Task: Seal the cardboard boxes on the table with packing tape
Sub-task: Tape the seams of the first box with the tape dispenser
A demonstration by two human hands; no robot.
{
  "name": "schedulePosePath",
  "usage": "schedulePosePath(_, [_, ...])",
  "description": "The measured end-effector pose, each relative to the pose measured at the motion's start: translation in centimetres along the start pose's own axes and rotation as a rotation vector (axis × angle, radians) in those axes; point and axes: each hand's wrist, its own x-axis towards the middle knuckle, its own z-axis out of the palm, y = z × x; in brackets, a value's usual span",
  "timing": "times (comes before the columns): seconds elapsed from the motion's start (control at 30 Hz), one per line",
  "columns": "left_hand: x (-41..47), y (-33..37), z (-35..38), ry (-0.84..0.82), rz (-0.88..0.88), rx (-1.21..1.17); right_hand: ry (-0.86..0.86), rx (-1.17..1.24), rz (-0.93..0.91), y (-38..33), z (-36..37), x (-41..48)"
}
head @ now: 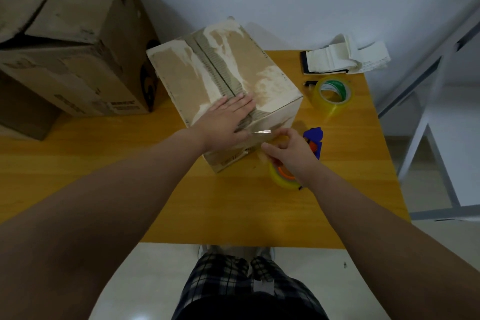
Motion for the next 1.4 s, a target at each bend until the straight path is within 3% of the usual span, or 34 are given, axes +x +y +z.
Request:
schedulePosePath(0.13, [-0.3,-0.3,-0.7,-0.043,0.022,-0.088,0.105,-0.109,-0.055,0.9,1.1,0.8])
schedulePosePath(0.3, [-2.4,-0.1,0.3,0.099,-0.008,0.083,0.274,-0.198,-0.169,2.0,2.7,2.3])
schedulePosePath(0.47, [-3.4,-0.4,1.0,0.115,-0.023,0.050,0.341,-0.287,-0.348,2.6,4.0,3.1])
schedulePosePath(0.6, [-3.1,-0.6,0.8,0.098,-0.002,0.044,0.322,-0.595,-0.395,2.5,3.4,3.0])
schedulePosePath(0.8, [-3.1,-0.8,0.3,0.083,-0.002,0.048,0.509,-1.062,-0.894,-1.9,1.8,2.0])
schedulePosePath(0.83, [-3.2,-0.9,0.2,0.079,0.004,0.055,0.485,-1.155,-0.914,-2.6,1.7,2.2])
schedulePosePath(0.97, [-3.4,-0.9,-0.1,0.073,0.047,0.025,0.169,-1.484,-0.705,-4.3,1.4,4.2])
schedulePosePath(1.1, [-3.9,-0.7,-0.3,0.084,0.051,0.044,0.252,-1.687,-0.697,-2.6,2.0,4.2])
schedulePosePath(1.2, [-3.8,0.4,0.1,0.115,0.009,0.129,0.276,-1.688,-0.698,-2.3,2.0,4.1])
schedulePosePath(1.4, [0.3,3.0,2.3,0.090,-0.257,0.368,0.122,-1.340,-0.895,-3.8,0.2,4.2])
